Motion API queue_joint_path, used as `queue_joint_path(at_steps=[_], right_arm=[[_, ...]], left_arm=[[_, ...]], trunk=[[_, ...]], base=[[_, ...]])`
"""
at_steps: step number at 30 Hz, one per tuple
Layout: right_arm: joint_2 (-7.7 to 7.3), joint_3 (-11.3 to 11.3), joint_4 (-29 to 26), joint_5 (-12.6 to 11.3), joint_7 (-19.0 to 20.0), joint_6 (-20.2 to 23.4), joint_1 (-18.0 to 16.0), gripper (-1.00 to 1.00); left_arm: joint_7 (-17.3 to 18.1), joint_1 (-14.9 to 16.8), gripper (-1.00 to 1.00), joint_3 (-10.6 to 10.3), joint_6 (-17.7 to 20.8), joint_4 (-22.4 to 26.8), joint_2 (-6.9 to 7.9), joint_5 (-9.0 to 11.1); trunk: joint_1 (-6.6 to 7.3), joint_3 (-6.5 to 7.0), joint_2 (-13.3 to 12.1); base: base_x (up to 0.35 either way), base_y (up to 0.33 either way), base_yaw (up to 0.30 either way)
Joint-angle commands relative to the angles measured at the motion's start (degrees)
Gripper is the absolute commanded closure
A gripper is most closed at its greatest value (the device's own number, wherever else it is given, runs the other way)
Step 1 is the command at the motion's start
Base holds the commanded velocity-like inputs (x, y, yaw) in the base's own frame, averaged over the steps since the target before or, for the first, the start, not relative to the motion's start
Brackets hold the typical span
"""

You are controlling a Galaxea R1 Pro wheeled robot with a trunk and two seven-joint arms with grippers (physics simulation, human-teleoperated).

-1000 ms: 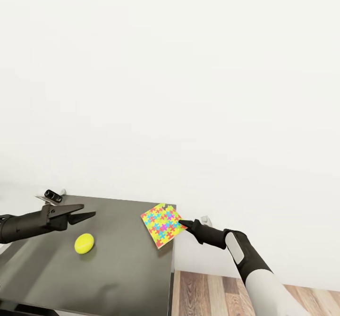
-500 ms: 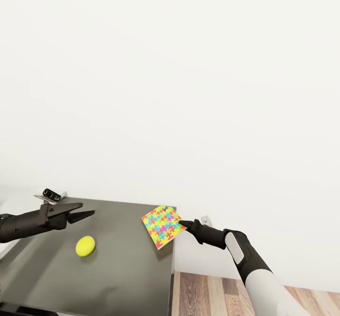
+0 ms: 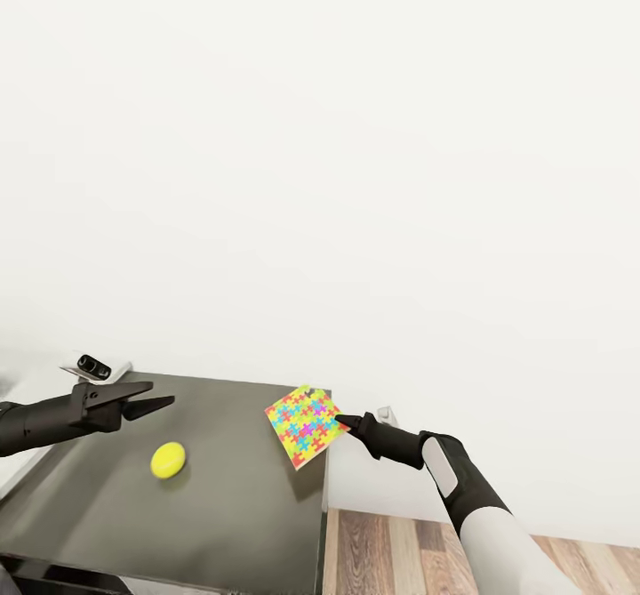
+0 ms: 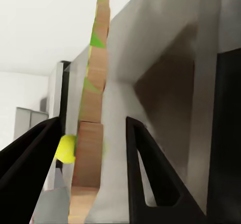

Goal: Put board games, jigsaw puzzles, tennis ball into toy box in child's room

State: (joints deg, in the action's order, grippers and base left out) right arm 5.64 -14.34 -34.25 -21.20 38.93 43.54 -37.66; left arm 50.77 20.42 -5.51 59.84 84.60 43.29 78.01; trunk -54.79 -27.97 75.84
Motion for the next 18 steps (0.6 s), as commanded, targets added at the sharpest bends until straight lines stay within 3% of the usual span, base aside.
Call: queue_joint_path(at_steps=[1, 18], right_arm=[[0.07, -0.4, 0.0, 0.1, 0.2, 0.3, 0.0, 1.0], [-0.14, -0.5, -0.1, -0.4, 0.2, 0.3, 0.0, 1.0]], left_arm=[[0.2, 0.1, -1.0, -0.1, 0.2, 0.0, 0.08, 0.0], [0.2, 0.1, -1.0, 0.0, 0.2, -0.1, 0.07, -0.1]], trunk=[[0.24, 0.12, -0.4], [3.97, 3.17, -7.2]], base=[[-0.059, 0.0, 0.0], [-0.007, 0.0, 0.0]])
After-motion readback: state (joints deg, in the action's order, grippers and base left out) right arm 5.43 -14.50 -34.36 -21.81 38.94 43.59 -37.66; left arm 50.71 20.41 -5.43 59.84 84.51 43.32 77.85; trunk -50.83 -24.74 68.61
